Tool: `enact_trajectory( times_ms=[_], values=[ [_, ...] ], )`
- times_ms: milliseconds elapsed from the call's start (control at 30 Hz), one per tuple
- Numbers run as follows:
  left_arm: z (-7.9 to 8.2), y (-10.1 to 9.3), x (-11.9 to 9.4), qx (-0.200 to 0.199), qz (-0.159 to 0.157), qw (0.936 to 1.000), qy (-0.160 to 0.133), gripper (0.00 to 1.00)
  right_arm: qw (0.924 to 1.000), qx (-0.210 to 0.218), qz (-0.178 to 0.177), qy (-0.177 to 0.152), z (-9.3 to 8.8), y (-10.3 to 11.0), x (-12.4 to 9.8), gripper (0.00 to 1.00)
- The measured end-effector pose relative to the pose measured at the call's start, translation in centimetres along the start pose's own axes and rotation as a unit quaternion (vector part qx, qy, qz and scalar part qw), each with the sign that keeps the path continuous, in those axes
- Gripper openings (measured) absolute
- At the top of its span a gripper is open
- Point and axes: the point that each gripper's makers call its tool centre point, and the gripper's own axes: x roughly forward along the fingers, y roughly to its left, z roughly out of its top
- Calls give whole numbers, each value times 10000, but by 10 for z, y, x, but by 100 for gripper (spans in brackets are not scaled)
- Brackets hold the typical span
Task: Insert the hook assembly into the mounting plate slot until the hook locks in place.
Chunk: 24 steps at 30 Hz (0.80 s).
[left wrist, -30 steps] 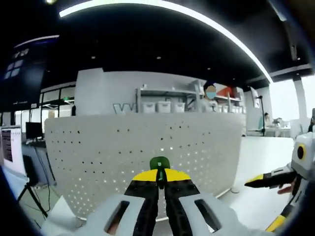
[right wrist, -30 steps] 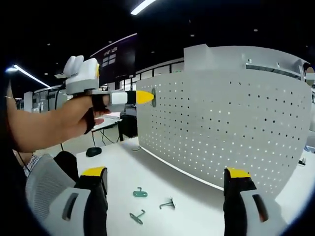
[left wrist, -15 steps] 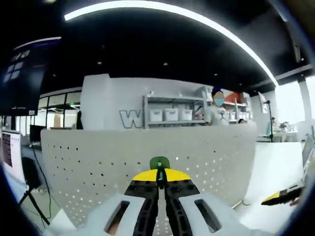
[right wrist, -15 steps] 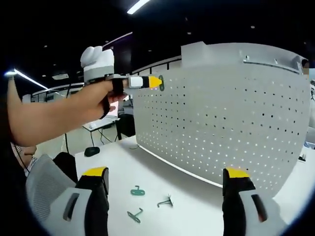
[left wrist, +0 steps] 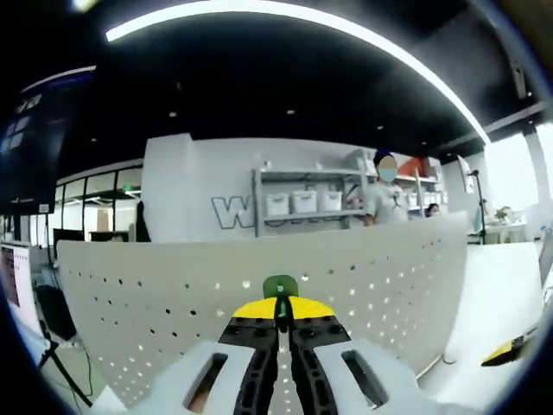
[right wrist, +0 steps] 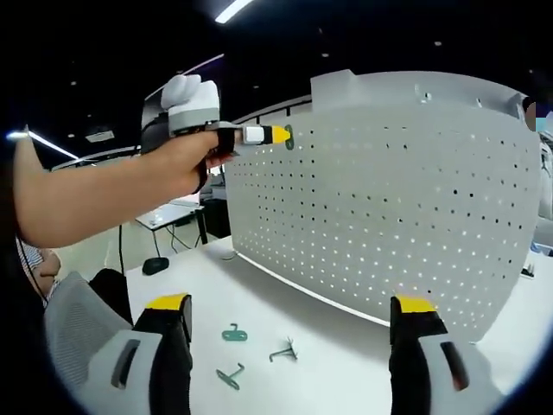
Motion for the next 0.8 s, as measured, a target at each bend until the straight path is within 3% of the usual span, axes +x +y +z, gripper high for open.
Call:
enact_trajectory(
  times_ms=[800],
  values=[
    [-4,2,18,89,79,9999,-7,3,9999,92,-59,105,-9,-8,0,92]
  ],
)
